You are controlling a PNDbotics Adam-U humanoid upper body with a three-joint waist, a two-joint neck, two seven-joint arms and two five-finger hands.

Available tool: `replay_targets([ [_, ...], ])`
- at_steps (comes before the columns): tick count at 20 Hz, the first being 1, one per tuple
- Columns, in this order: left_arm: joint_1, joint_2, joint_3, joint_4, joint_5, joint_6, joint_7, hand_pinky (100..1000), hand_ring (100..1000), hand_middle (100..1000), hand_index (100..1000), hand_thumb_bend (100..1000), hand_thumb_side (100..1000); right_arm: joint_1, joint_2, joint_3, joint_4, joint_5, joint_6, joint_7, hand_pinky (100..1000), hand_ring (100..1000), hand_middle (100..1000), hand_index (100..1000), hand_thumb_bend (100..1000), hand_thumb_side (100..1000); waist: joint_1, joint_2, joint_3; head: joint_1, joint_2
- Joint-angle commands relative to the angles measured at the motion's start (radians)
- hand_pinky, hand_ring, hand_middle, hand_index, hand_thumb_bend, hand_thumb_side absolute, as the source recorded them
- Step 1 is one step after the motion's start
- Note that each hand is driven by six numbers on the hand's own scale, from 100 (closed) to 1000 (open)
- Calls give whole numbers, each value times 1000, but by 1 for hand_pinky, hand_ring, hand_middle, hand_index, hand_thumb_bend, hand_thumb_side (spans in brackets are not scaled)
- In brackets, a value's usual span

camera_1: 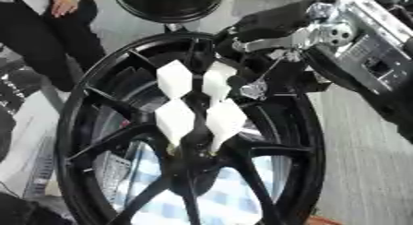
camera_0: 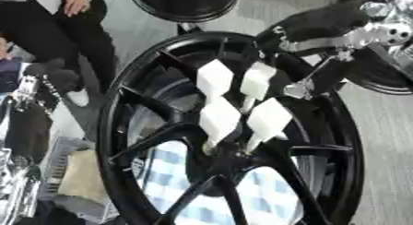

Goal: Pull the pin out of the wheel hub.

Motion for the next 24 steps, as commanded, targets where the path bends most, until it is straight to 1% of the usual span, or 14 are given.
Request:
replay_targets([
  [1,-8,20,4,-15,-2,0,-3,888,776,643,802,100,815,-20,-34,-5,-6,11,-126,130,929,907,887,894,443,294,4,-15,-3,5,-10],
  [5,-8,20,5,-13,-1,0,-3,888,776,644,802,100,816,-27,-37,-9,-16,4,-120,130,930,909,889,900,440,284,3,-17,-4,6,-12],
  [6,-8,20,5,-13,-1,0,-3,888,776,644,802,100,814,-29,-38,-10,-19,2,-119,130,930,910,891,901,427,284,3,-17,-4,7,-13],
  [7,-8,20,5,-13,-1,0,-3,888,776,644,802,100,816,-30,-39,-12,-23,1,-117,130,930,910,891,902,438,275,3,-18,-4,7,-13],
  [10,-8,21,5,-12,-1,0,-4,888,776,644,802,100,816,-35,-42,-18,-32,0,-113,130,932,913,892,910,444,343,2,-19,-5,7,-16],
  [14,-8,21,4,-12,-1,1,-6,889,777,645,802,100,816,-36,-45,-29,-43,3,-107,130,933,914,881,912,482,451,2,-19,-6,8,-18],
  [16,-8,21,4,-12,-1,1,-7,889,777,645,802,100,816,-35,-46,-31,-47,5,-105,130,933,914,878,911,491,468,2,-18,-5,9,-18],
  [21,-8,21,4,-12,-1,1,-8,890,777,646,802,100,817,-33,-43,-32,-49,-2,-105,130,931,911,870,907,484,446,3,-17,-4,8,-20],
  [24,-9,20,3,-12,-1,2,-8,890,777,646,802,100,817,-35,-36,-36,-49,-18,-101,130,929,906,850,895,436,373,3,-16,-2,7,-21],
])
